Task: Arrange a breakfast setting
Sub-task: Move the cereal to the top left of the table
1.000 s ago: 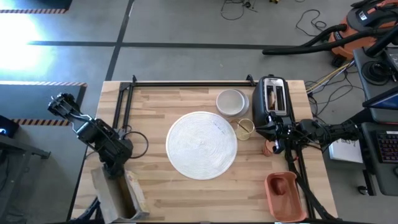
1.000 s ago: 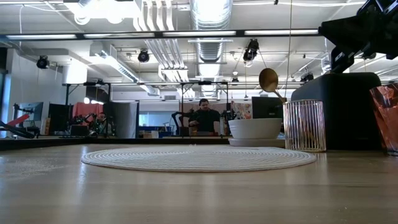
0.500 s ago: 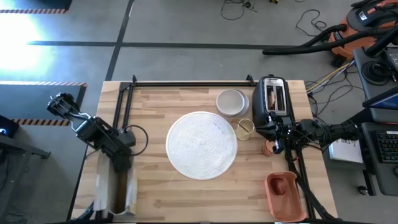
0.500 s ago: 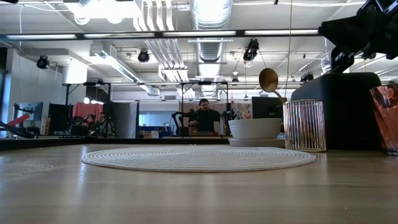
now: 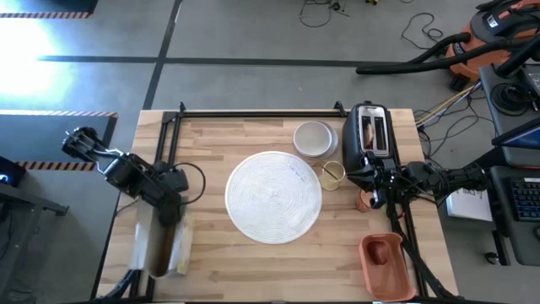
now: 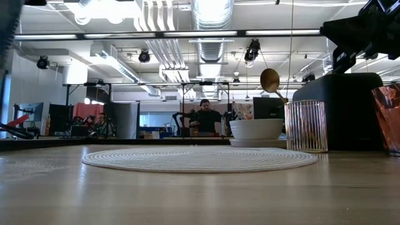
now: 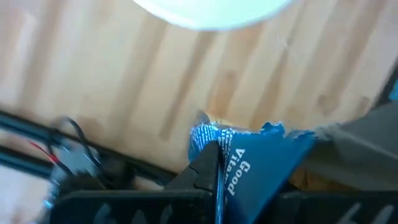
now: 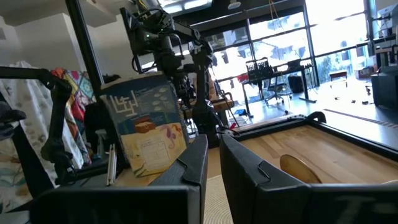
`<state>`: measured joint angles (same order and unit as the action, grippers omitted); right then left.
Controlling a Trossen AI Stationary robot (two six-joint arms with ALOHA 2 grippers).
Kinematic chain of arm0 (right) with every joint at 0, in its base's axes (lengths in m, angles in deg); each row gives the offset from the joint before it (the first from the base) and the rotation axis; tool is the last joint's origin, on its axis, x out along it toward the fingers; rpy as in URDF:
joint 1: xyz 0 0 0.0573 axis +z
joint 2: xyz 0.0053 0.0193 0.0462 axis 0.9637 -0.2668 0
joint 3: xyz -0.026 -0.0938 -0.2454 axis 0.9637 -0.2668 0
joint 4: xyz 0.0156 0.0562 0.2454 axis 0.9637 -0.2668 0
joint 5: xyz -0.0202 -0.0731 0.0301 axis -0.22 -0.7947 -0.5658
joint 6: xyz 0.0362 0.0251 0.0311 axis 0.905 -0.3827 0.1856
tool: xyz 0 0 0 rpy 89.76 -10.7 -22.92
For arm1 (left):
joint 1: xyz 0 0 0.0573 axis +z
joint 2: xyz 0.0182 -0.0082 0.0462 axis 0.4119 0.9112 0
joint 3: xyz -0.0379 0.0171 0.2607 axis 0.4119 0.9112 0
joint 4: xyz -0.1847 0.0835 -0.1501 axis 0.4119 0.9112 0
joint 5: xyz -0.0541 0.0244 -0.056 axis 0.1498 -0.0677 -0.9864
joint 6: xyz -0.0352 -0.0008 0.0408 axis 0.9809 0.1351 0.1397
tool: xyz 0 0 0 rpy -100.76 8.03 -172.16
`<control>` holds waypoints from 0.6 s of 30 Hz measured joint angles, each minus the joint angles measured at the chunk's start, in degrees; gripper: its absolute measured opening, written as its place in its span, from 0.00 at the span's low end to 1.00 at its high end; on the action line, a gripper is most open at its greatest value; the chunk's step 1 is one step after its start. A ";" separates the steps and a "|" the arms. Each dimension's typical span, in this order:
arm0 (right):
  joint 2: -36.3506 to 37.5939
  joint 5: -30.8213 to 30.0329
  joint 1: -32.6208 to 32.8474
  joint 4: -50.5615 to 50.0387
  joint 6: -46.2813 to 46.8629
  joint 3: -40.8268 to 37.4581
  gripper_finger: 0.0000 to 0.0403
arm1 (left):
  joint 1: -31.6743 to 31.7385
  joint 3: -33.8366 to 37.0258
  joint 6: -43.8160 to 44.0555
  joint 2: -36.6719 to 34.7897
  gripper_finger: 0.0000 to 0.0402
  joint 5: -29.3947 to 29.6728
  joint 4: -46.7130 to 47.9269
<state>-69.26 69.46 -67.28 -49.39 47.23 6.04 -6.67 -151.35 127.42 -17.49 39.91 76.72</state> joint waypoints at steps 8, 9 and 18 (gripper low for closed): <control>0.00 0.00 0.00 0.00 -0.01 0.00 0.08 | 8.68 0.02 -7.84 -2.39 0.00 11.23 0.02; 0.01 0.00 0.00 0.00 0.00 0.00 0.08 | 10.48 0.02 -9.16 -2.61 0.00 12.23 0.04; 0.00 0.00 -0.01 0.00 0.00 0.01 0.08 | 32.21 0.02 -27.50 -1.95 0.00 17.15 -0.13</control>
<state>-69.26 69.46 -67.29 -49.39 47.23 6.05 25.54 -151.33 99.92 -19.44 57.06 76.58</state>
